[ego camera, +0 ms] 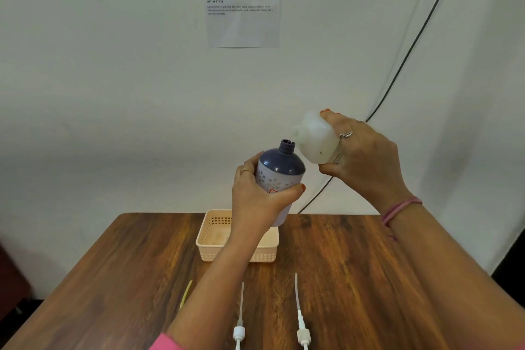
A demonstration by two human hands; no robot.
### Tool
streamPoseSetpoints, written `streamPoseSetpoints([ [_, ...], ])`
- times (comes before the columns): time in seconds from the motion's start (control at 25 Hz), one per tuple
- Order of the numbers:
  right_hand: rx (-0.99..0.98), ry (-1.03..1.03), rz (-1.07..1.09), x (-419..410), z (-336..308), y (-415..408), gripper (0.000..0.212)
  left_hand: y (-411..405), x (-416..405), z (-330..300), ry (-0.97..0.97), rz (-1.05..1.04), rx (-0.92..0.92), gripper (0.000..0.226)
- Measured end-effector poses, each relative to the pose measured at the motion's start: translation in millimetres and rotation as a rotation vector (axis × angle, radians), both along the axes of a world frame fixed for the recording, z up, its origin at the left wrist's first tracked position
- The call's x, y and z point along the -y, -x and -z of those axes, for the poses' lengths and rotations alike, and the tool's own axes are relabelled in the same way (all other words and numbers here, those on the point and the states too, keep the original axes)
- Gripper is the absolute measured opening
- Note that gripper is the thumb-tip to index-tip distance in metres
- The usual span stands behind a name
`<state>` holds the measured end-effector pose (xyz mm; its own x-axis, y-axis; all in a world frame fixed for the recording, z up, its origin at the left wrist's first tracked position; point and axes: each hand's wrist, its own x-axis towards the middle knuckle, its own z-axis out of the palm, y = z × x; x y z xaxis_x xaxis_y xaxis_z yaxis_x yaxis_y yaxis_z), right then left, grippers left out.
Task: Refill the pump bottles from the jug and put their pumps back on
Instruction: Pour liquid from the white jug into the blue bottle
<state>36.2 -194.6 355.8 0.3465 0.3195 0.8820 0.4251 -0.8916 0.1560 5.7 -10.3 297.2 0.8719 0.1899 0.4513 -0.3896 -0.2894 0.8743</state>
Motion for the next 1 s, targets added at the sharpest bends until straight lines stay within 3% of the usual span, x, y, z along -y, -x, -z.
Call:
streamPoseSetpoints([
  [1.0,-0.023,0.024,-0.009,2.3,-1.0,-5.0,0.079,-2.5,2.2,1.6,0.033,-0.004,-0.004,0.078],
])
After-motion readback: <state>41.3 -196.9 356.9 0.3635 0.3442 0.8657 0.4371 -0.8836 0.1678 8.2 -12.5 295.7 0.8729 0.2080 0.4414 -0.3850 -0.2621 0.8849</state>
